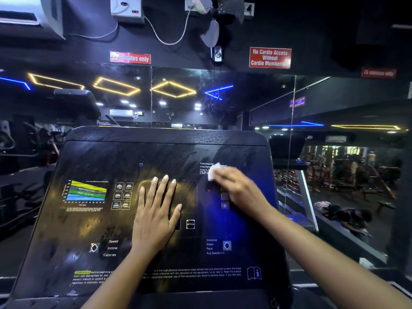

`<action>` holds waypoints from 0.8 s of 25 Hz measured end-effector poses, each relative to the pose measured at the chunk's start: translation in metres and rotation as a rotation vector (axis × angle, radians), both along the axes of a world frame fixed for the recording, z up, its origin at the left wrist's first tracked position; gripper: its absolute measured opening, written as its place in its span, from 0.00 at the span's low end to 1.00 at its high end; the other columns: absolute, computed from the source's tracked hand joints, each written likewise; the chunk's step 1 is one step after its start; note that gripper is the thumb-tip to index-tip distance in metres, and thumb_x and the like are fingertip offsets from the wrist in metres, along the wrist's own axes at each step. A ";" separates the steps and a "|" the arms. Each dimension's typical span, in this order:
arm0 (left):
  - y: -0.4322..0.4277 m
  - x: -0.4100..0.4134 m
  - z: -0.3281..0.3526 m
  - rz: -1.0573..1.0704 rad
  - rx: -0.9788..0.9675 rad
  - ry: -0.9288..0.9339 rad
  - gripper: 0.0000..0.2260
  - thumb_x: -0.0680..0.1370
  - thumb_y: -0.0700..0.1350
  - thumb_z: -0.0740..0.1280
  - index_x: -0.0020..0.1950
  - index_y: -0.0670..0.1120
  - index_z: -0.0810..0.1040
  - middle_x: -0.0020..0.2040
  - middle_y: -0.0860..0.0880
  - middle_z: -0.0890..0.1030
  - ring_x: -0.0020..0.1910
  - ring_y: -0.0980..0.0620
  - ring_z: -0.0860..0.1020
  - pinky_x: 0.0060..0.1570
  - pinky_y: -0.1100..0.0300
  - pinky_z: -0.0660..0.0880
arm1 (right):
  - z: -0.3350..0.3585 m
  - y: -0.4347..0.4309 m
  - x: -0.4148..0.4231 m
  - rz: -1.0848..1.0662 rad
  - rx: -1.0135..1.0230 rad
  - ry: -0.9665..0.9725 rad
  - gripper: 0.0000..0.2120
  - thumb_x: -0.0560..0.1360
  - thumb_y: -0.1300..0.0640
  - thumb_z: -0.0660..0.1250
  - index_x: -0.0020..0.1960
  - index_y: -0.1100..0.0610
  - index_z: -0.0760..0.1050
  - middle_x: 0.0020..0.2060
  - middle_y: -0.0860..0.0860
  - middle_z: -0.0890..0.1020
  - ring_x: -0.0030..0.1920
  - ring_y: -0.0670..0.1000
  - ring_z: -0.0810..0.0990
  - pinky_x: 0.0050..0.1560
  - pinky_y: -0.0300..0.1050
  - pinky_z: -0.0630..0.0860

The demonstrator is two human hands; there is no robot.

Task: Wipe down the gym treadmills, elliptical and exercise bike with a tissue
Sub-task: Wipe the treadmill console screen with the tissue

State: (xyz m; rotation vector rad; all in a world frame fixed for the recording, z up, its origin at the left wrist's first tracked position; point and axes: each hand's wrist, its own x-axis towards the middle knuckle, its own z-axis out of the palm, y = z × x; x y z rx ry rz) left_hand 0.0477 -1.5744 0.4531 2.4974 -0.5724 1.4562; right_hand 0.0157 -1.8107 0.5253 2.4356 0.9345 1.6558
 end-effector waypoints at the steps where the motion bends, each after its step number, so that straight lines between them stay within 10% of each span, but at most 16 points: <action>1: 0.000 0.000 0.000 0.002 0.000 0.001 0.28 0.82 0.59 0.44 0.75 0.45 0.63 0.75 0.45 0.63 0.75 0.45 0.58 0.73 0.46 0.50 | 0.020 -0.004 0.007 -0.029 0.117 -0.048 0.17 0.76 0.64 0.55 0.58 0.64 0.78 0.55 0.59 0.80 0.56 0.58 0.77 0.58 0.42 0.70; 5: 0.000 0.000 0.000 0.003 -0.002 -0.002 0.27 0.82 0.59 0.43 0.75 0.45 0.62 0.75 0.45 0.64 0.75 0.45 0.59 0.73 0.47 0.50 | 0.069 -0.001 0.041 -0.183 0.359 -0.013 0.17 0.72 0.68 0.58 0.57 0.64 0.78 0.54 0.58 0.80 0.53 0.60 0.78 0.55 0.43 0.69; 14: 0.000 0.000 0.000 -0.012 -0.015 -0.020 0.27 0.82 0.58 0.43 0.74 0.45 0.64 0.74 0.44 0.65 0.74 0.44 0.60 0.72 0.46 0.51 | -0.015 0.027 0.012 0.058 -0.150 0.069 0.17 0.77 0.63 0.57 0.63 0.62 0.75 0.61 0.55 0.77 0.59 0.54 0.76 0.53 0.44 0.77; 20: -0.001 0.000 0.000 -0.002 -0.010 -0.020 0.27 0.82 0.58 0.43 0.75 0.45 0.63 0.75 0.45 0.65 0.74 0.44 0.60 0.72 0.46 0.52 | 0.077 0.018 0.043 -0.097 0.164 -0.018 0.17 0.74 0.63 0.54 0.56 0.64 0.78 0.53 0.57 0.80 0.52 0.57 0.78 0.56 0.45 0.72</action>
